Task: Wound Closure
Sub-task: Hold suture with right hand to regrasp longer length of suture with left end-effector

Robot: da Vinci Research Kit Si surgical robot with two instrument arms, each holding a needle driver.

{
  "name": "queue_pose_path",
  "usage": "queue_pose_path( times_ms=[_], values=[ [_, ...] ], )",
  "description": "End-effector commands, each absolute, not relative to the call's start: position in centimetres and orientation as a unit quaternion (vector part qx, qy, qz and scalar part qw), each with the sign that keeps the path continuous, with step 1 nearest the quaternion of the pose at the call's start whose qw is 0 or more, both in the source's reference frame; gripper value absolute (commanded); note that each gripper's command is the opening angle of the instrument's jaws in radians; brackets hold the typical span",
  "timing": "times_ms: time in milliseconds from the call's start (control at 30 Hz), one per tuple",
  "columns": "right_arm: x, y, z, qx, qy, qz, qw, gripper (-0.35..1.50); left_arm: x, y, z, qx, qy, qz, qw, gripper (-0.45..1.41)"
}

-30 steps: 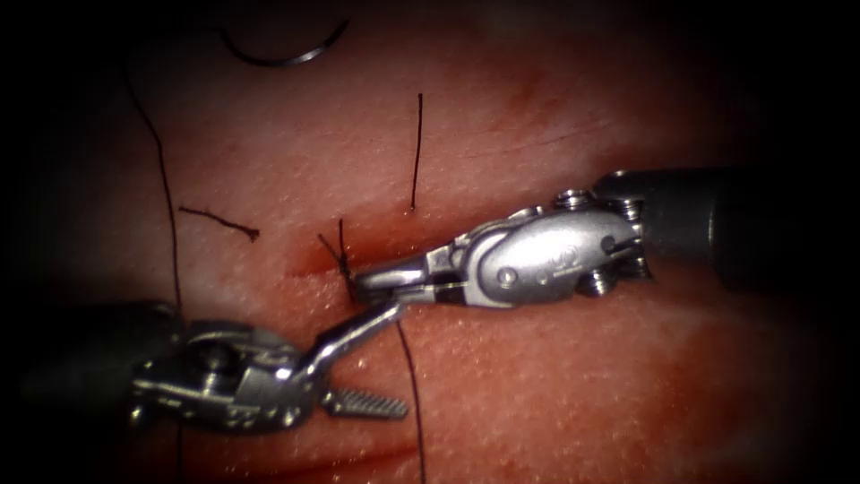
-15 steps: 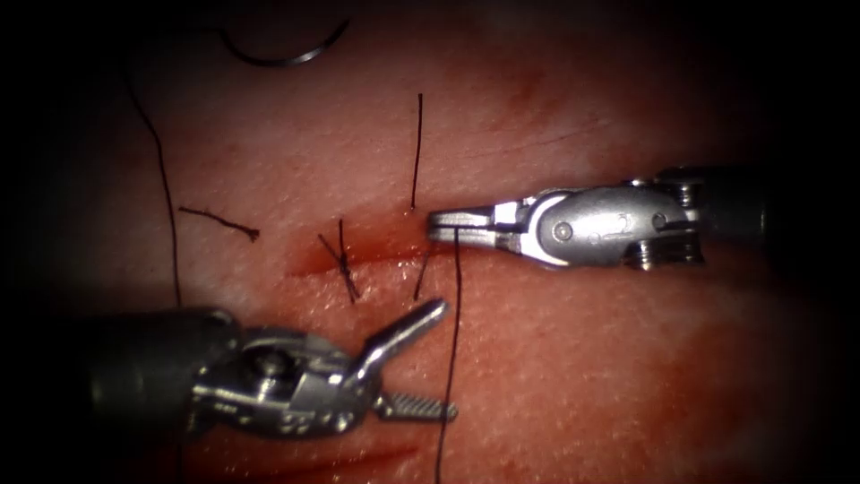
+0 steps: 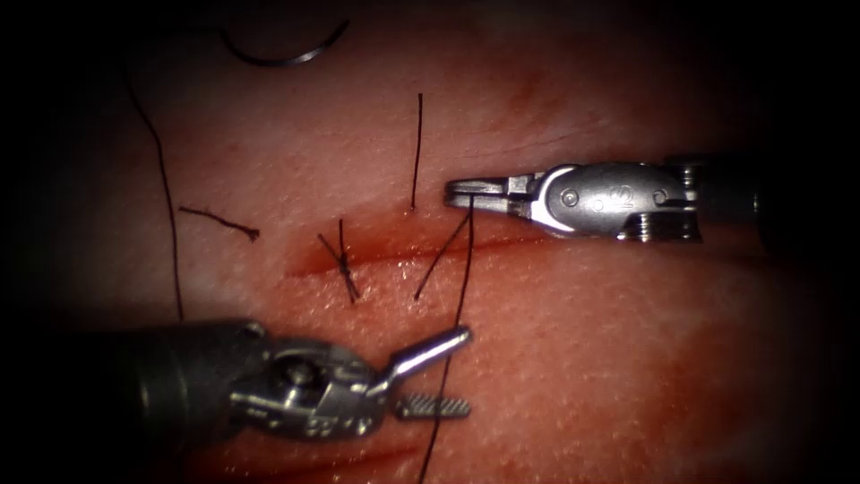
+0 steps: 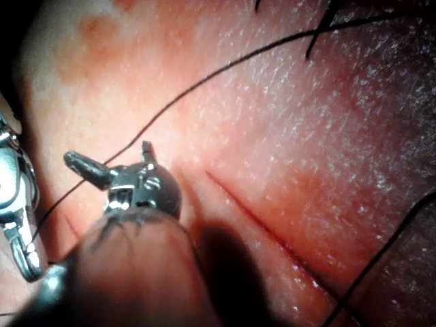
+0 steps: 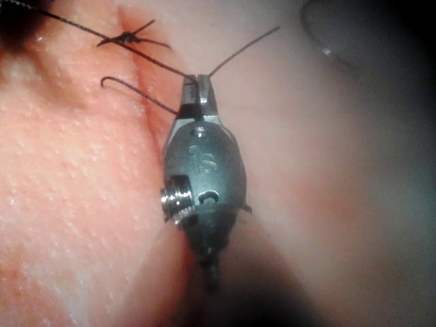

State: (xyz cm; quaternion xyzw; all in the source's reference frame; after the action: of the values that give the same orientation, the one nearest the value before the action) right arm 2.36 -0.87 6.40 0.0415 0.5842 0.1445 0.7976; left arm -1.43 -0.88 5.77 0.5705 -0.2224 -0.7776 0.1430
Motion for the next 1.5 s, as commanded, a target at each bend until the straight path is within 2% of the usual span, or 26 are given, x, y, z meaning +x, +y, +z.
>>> queue_pose_path(
  times_ms=[33,100,467,633,1233,1300,1367,1500],
  values=[
    [2.42,-0.82,6.46,0.042,0.585,0.146,0.797,-0.35,-1.46,-0.89,5.79,0.569,-0.22,-0.778,0.146,0.39],
    [2.43,-0.81,6.48,0.044,0.585,0.148,0.796,-0.35,-1.46,-0.96,5.78,0.573,-0.214,-0.776,0.155,0.31],
    [2.42,-0.83,6.6,0.046,0.586,0.151,0.795,-0.35,-1.42,-1.28,5.54,0.566,-0.191,-0.778,0.194,0.19],
    [2.43,-0.86,6.63,0.049,0.586,0.152,0.795,-0.35,-1.31,-1.31,5.43,0.565,-0.191,-0.776,0.204,0.05],
    [2.45,-0.88,6.62,0.05,0.586,0.151,0.795,-0.35,-1.23,-1.54,5.36,0.552,-0.176,-0.783,0.228,-0.03],
    [2.45,-0.89,6.62,0.05,0.586,0.151,0.795,-0.35,-1.22,-1.53,5.34,0.552,-0.176,-0.782,0.228,-0.1],
    [2.45,-0.89,6.62,0.05,0.586,0.151,0.795,-0.35,-1.21,-1.51,5.32,0.553,-0.174,-0.782,0.228,-0.45],
    [2.46,-0.92,6.59,0.053,0.586,0.152,0.794,-0.35,-1.11,-1.38,5.28,0.547,-0.175,-0.789,0.22,-0.45]
  ],
)
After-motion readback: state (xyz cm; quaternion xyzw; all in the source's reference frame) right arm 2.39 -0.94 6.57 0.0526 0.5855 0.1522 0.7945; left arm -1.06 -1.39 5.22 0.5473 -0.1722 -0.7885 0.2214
